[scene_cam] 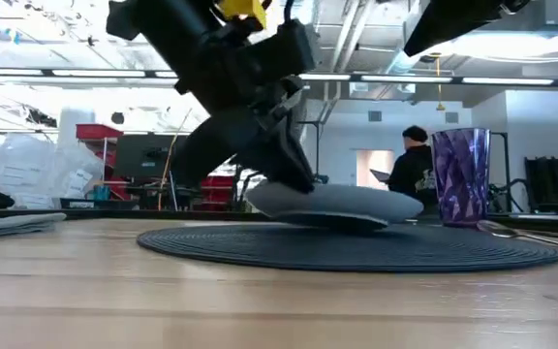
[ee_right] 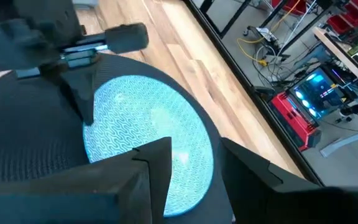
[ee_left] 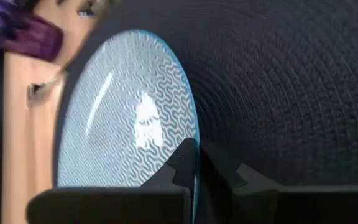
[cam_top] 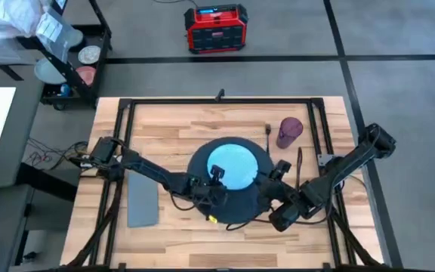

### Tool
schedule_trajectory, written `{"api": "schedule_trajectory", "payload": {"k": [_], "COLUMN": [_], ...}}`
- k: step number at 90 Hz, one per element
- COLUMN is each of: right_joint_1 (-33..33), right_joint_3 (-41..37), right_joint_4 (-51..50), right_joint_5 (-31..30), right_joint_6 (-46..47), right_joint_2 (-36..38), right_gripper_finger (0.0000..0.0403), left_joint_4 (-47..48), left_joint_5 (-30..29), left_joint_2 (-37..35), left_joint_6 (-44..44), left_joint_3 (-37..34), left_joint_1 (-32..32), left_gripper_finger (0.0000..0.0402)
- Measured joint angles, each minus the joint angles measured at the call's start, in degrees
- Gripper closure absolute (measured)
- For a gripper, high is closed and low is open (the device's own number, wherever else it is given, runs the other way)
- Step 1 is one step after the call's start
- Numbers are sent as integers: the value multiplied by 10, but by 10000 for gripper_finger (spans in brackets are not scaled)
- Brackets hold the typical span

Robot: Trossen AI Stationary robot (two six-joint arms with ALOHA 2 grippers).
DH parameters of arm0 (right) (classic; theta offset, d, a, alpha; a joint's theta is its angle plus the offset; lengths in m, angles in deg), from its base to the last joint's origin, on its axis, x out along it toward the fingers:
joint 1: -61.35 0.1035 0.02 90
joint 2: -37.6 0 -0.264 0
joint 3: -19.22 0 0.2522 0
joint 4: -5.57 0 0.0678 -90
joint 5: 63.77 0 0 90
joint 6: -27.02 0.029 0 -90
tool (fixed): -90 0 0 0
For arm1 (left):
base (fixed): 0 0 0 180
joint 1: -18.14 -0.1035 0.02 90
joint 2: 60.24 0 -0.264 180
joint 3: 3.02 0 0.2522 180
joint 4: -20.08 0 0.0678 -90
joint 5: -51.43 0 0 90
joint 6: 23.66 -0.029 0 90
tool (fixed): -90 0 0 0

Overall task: Set table place
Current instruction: Adjust the blue plate on the black tablemat

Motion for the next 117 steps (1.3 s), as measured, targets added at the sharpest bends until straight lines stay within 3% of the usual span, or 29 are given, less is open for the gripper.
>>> {"api": "schedule_trajectory", "payload": {"k": [43, 69, 81, 104, 117], "right_joint_1": [-4, -14, -22, -43, -66], "right_joint_3": [0, 0, 0, -80, -120], "right_joint_4": [2, 2, 8, 169, 180], "right_joint_5": [2, 15, 50, 229, 244], "right_joint_6": [0, 0, 2, -30, -9], "right_joint_2": [0, 0, 0, -5, -6], "right_gripper_finger": [285, 285, 285, 285, 285], "left_joint_4": [-24, -8, -7, -11, -16], "left_joint_5": [69, 248, 257, 229, 190], "left_joint_2": [0, 0, 0, 0, 0], "left_joint_6": [27, 57, 68, 73, 64], "left_joint_3": [5, 5, 5, 5, 3], "left_joint_1": [45, 50, 44, 42, 33], "left_gripper_finger": [401, 401, 401, 401, 401]}}
